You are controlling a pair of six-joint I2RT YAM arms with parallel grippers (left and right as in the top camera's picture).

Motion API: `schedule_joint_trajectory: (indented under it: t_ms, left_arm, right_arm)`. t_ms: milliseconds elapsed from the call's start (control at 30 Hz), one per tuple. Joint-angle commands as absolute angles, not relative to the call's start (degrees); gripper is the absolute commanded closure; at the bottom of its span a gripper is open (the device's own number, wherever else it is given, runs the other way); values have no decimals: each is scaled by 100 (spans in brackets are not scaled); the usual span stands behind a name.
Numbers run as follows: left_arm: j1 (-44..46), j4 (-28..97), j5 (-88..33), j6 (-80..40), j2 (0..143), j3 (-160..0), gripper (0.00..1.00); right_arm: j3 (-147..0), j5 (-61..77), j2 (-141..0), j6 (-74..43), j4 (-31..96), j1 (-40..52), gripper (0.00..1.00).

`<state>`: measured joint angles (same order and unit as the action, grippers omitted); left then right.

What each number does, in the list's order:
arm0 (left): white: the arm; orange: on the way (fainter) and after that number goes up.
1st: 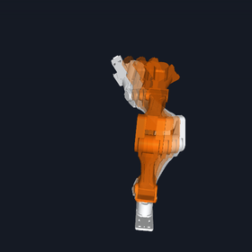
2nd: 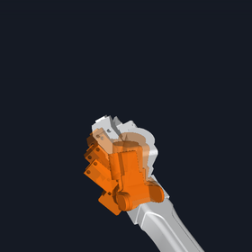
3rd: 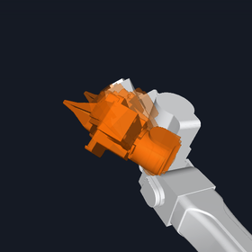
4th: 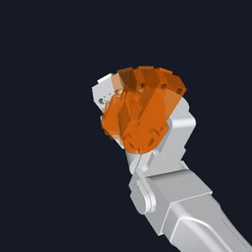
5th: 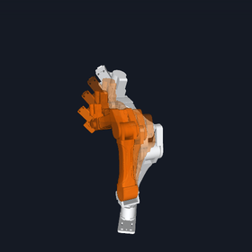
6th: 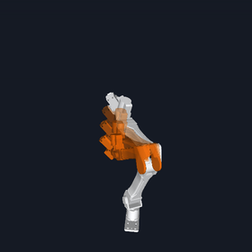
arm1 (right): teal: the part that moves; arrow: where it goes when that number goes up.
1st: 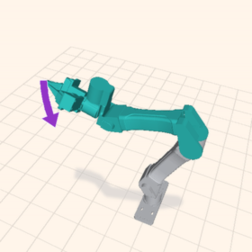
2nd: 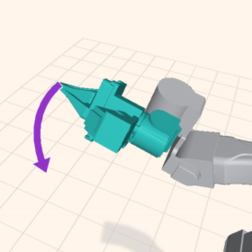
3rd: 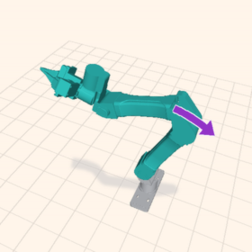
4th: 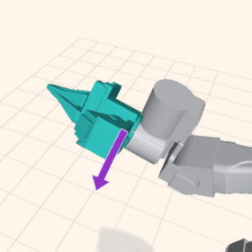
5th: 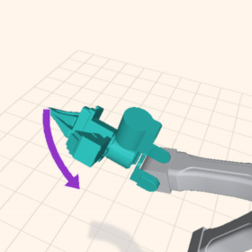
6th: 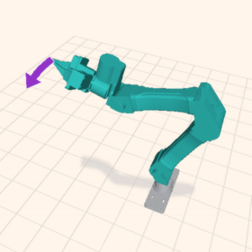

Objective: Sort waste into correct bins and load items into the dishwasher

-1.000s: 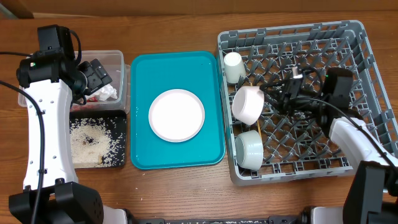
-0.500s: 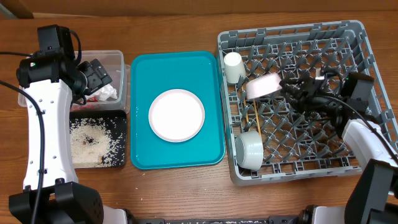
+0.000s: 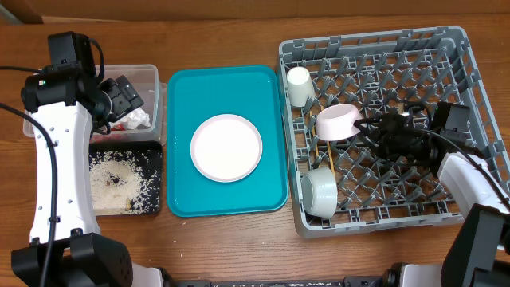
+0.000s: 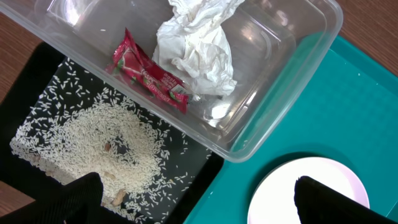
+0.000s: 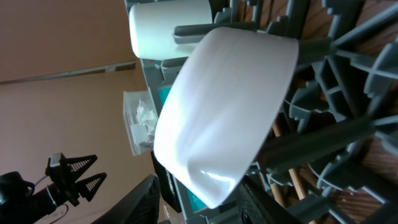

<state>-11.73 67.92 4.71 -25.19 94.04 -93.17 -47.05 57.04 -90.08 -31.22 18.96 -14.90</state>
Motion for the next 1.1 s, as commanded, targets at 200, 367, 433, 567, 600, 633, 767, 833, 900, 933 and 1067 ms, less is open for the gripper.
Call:
schedule_joint_trajectory:
  t_ms: [200,367,433,567,600,633,767,833,900,933,1067]
  left_arm:
    - [-1162,6785,462,-2596,9419,-9445,0]
    - [-1162,6785,464,-2596,9419,-9445,0]
    - [-1162,6785,464,-2596,9419,-9445,0]
    - [-1162,6785,462,-2596,9419,-9445,0]
    - [-1162,6785,462,-2596,9419,-9445,0]
    - [-1162,6785,462,-2596,9419,-9445,0]
    - [-1162,6785,462,-2596,9419,-9445,0]
    - [-1162,6785,462,-2596,9419,-9445,0]
    - [-1162,6785,464,-2596,9419,-9445,0]
    - [-1162,6785,462,-2596,9419,-9445,0]
    - [-1162,6785,462,-2596,9419,-9445,0]
  right_arm:
    - [-4700,4657,-8460,-2840,2515,-1476,59]
    - [-4805,3918,-7627,-2816,2888,-1446,62]
    - [-4897,3745,-7266,-2799,2952,-1358,66]
    - [-4993,3264,-6766,-2792,2810,-976,76]
    - [-4995,3107,-6685,-2727,2714,-821,79]
    - [-4995,2956,-6641,-2641,2611,-655,81]
    - [-4995,2150,-6692,-2499,2268,106,86]
    - [-4995,1568,-6816,-2388,2049,541,86]
    - [-4995,1127,-6969,-2202,1817,860,86]
    - [-4995,880,-7063,-2150,1706,1004,85]
    - [-4995,40,-7540,-2047,1369,1398,81]
